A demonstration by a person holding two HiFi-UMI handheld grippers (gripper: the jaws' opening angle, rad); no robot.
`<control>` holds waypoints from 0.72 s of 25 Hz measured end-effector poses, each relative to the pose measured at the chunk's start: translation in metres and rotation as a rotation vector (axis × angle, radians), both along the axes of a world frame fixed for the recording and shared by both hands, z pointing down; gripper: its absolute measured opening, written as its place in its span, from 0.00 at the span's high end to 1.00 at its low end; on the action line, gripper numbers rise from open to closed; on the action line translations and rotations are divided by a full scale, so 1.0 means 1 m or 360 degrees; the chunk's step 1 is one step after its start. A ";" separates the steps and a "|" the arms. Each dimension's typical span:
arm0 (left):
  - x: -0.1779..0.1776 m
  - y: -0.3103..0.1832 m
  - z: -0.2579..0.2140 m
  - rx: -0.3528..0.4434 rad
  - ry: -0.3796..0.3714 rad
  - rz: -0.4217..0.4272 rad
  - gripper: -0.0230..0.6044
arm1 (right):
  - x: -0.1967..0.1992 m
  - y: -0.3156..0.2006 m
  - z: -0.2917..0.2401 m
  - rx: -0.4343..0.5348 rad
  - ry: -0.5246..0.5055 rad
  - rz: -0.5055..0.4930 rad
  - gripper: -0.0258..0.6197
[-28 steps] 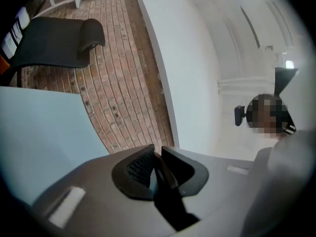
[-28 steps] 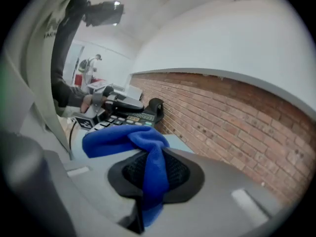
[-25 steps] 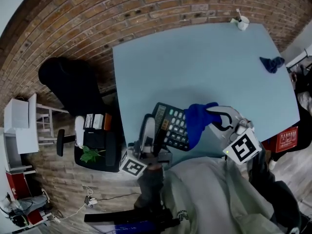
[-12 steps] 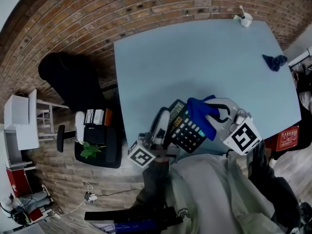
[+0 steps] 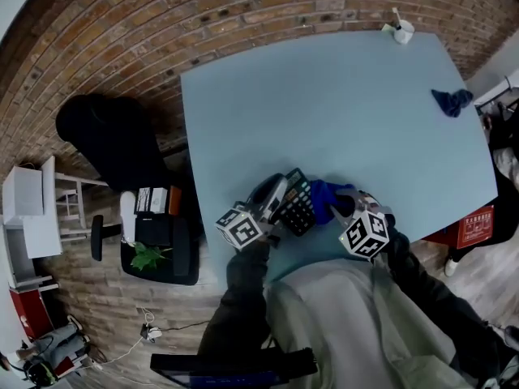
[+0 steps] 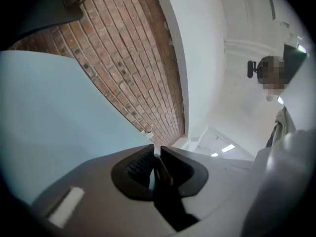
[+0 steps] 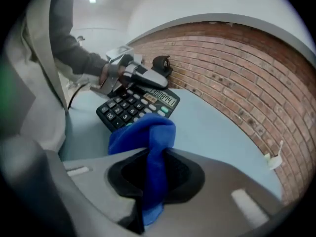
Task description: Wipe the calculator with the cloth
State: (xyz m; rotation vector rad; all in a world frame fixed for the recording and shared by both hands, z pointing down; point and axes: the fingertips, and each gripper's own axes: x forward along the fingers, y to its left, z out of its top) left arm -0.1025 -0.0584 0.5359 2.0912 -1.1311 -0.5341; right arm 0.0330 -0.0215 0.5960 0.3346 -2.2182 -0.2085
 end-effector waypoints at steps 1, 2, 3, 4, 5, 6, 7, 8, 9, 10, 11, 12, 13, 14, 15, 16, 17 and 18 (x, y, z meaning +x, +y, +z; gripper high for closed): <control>0.002 -0.004 0.006 -0.0004 -0.0047 0.0038 0.92 | 0.002 -0.002 0.010 0.0046 0.0066 -0.0008 0.88; 0.004 -0.006 0.011 -0.0017 -0.0106 0.0075 0.92 | 0.006 -0.005 0.018 0.0089 0.0125 -0.0002 0.88; 0.006 -0.008 0.015 -0.0033 -0.0172 0.0111 0.91 | 0.010 -0.008 0.025 0.0122 0.0169 0.0017 0.88; 0.007 -0.009 0.019 -0.0047 -0.0236 0.0141 0.91 | 0.014 -0.012 0.029 0.0137 0.0193 0.0050 0.87; 0.007 -0.009 0.022 -0.0060 -0.0279 0.0159 0.91 | 0.018 -0.015 0.032 0.0130 0.0199 0.0090 0.87; 0.006 -0.009 0.024 -0.0072 -0.0294 0.0161 0.91 | 0.021 -0.017 0.034 0.0106 0.0196 0.0132 0.86; 0.004 -0.009 0.026 -0.0084 -0.0290 0.0154 0.91 | 0.023 -0.018 0.035 0.0078 0.0192 0.0169 0.84; 0.002 -0.008 0.027 -0.0089 -0.0287 0.0147 0.91 | 0.024 -0.020 0.035 0.0059 0.0192 0.0198 0.82; 0.001 -0.008 0.029 -0.0084 -0.0301 0.0146 0.91 | 0.026 -0.022 0.035 0.0057 0.0193 0.0220 0.77; 0.001 -0.008 0.031 -0.0070 -0.0343 0.0155 0.92 | 0.028 -0.025 0.033 0.0068 0.0197 0.0235 0.72; 0.001 -0.008 0.033 -0.0051 -0.0413 0.0173 0.91 | 0.030 -0.027 0.032 0.0086 0.0205 0.0243 0.68; 0.002 -0.008 0.035 -0.0035 -0.0504 0.0195 0.89 | 0.033 -0.030 0.030 0.0106 0.0216 0.0242 0.62; 0.003 -0.007 0.039 -0.0027 -0.0599 0.0221 0.85 | 0.035 -0.032 0.028 0.0125 0.0230 0.0235 0.57; 0.005 -0.006 0.042 -0.0026 -0.0681 0.0247 0.77 | 0.038 -0.033 0.026 0.0141 0.0246 0.0225 0.53; 0.007 -0.005 0.044 -0.0028 -0.0739 0.0268 0.71 | 0.041 -0.033 0.024 0.0156 0.0261 0.0216 0.49; 0.007 -0.003 0.045 -0.0028 -0.0772 0.0280 0.67 | 0.044 -0.033 0.022 0.0171 0.0275 0.0208 0.47; 0.005 -0.001 0.045 -0.0025 -0.0791 0.0281 0.63 | 0.048 -0.032 0.020 0.0185 0.0288 0.0204 0.45; 0.002 0.000 0.043 -0.0019 -0.0811 0.0272 0.57 | 0.052 -0.031 0.019 0.0193 0.0301 0.0202 0.45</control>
